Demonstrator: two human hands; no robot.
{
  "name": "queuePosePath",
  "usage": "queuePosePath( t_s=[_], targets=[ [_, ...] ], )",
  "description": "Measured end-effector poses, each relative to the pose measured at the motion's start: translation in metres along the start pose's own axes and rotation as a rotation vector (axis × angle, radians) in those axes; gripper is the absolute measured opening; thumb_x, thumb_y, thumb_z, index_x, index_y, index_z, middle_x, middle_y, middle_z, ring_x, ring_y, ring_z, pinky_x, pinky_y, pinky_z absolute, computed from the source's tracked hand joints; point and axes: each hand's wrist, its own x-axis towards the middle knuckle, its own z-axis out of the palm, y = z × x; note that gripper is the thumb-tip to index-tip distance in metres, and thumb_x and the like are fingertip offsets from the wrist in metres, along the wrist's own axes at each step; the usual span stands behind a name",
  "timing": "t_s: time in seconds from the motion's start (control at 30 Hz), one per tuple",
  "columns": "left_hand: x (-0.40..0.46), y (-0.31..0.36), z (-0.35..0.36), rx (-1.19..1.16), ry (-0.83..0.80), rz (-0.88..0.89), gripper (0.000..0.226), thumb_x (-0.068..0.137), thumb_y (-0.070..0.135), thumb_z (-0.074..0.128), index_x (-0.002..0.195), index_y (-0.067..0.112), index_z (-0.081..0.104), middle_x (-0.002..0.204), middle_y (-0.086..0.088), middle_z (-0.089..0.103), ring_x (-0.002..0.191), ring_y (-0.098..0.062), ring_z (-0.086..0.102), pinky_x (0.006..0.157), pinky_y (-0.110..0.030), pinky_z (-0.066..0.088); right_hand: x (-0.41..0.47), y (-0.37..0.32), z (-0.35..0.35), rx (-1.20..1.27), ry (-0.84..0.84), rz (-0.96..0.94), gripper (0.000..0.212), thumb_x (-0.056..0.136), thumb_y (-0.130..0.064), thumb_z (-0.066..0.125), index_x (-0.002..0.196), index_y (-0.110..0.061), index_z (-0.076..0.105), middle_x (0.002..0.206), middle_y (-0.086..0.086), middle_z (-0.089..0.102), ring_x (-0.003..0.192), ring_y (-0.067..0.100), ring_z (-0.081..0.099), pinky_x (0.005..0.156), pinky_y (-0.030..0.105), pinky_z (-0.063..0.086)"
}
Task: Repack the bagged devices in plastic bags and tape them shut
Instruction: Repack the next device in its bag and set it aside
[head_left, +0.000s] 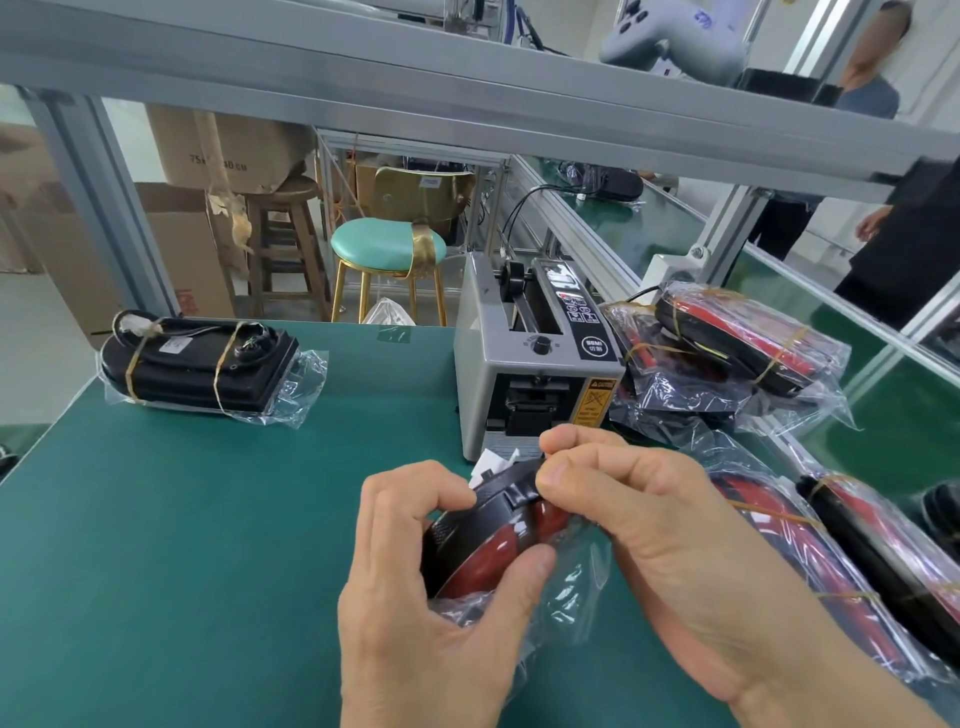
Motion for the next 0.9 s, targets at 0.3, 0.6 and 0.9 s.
queuePosePath(
  t_s=[0.3,0.6,0.9],
  targets=[
    [0.0039,0.0031,-0.0004,0.022,-0.023,0.078,0.037,0.064,0.029,0.074,0.094,0.024,0.055,0.094,0.004,0.051,0.085,0.000,0.057,0.068,-0.003,0.041,0.0019,0.0030,-0.0022,-0.091,0.020,-0.060,0.018,0.072,-0.008,0.073,0.054,-0.010,0.070,0.102,-0.007,0.063,0.074,-0.011,0.061,0.058,0.005,0.045],
    [0.0021,0.0018,-0.0017,0.083,-0.057,0.086,0.023,0.068,0.031,0.071,0.090,0.030,0.066,0.096,-0.001,0.051,0.078,-0.007,0.055,0.068,-0.005,0.042,0.0002,0.0024,0.0004,-0.159,0.031,-0.094,0.010,0.064,-0.019,0.072,0.056,-0.013,0.072,0.104,-0.006,0.062,0.083,-0.011,0.060,0.063,0.004,0.043],
    [0.0036,0.0017,-0.0020,0.105,-0.055,0.107,0.022,0.070,0.031,0.072,0.090,0.029,0.066,0.094,-0.001,0.052,0.079,-0.006,0.056,0.067,-0.007,0.044,0.0026,0.0064,-0.0003,-0.289,0.094,-0.188,0.010,0.065,-0.023,0.073,0.057,-0.017,0.074,0.089,-0.015,0.063,0.073,-0.009,0.059,0.064,0.005,0.042]
  ],
)
